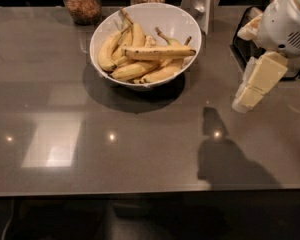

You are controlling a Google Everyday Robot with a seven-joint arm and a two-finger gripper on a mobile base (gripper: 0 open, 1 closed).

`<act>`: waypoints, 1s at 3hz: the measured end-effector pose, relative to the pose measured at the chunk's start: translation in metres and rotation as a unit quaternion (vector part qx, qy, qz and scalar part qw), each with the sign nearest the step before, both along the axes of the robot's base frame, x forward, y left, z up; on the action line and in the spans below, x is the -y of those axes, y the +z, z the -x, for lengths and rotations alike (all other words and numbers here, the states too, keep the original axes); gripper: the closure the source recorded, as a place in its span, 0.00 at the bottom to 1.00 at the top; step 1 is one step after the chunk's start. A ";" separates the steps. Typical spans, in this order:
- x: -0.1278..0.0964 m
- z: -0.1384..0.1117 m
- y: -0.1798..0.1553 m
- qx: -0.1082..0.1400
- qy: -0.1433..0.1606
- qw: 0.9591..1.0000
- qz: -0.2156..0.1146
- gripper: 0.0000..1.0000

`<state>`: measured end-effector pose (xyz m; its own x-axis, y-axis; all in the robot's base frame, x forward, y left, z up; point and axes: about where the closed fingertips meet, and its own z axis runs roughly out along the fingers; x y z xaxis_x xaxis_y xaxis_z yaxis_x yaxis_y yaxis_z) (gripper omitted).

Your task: Pick banana from white bowl

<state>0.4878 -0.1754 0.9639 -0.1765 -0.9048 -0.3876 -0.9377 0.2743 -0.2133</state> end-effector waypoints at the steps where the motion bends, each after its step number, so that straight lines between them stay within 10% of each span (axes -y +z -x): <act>1: -0.026 -0.029 -0.009 -0.007 0.011 0.999 -0.049 0.00; 3: -0.075 -0.078 -0.026 -0.010 0.033 0.990 -0.134 0.00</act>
Offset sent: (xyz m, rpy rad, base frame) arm 0.0866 0.0753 -0.0277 0.3084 0.0331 0.0633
